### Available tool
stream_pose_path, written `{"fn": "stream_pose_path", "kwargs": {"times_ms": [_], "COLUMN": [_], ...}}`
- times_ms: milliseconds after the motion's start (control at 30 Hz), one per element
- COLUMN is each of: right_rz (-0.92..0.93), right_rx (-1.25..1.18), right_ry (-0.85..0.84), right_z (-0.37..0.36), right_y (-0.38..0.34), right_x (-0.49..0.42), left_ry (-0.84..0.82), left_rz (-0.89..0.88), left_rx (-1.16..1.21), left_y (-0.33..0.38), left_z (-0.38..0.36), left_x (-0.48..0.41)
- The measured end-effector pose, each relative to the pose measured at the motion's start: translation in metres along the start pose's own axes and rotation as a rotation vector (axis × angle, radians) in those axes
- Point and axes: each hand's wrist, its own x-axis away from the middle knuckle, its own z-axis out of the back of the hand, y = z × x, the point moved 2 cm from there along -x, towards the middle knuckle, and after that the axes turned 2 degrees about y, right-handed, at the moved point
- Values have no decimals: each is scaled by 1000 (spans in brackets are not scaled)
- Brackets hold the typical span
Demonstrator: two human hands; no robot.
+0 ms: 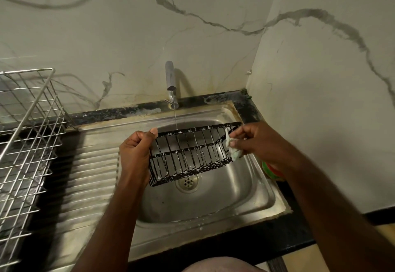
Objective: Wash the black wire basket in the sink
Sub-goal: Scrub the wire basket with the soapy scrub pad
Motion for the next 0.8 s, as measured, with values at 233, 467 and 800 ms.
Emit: {"fn": "stream_pose_path", "kwargs": {"times_ms": [233, 467, 800], "right_rz": [-33, -188, -200], "right_rx": [-216, -425, -345], "right_ry": [172, -31, -78], "right_z": [-1, 0, -7], "right_y": [-2, -6, -2], "right_x": [-2, -3, -6], "left_ry": [-8, -48, -410], "left_rz": [-20, -24, -41], "left_rx": [83, 35, -738], "left_y": [-2, -8, -7], "left_z": [0, 12, 2], "left_x": [2, -3, -17]}}
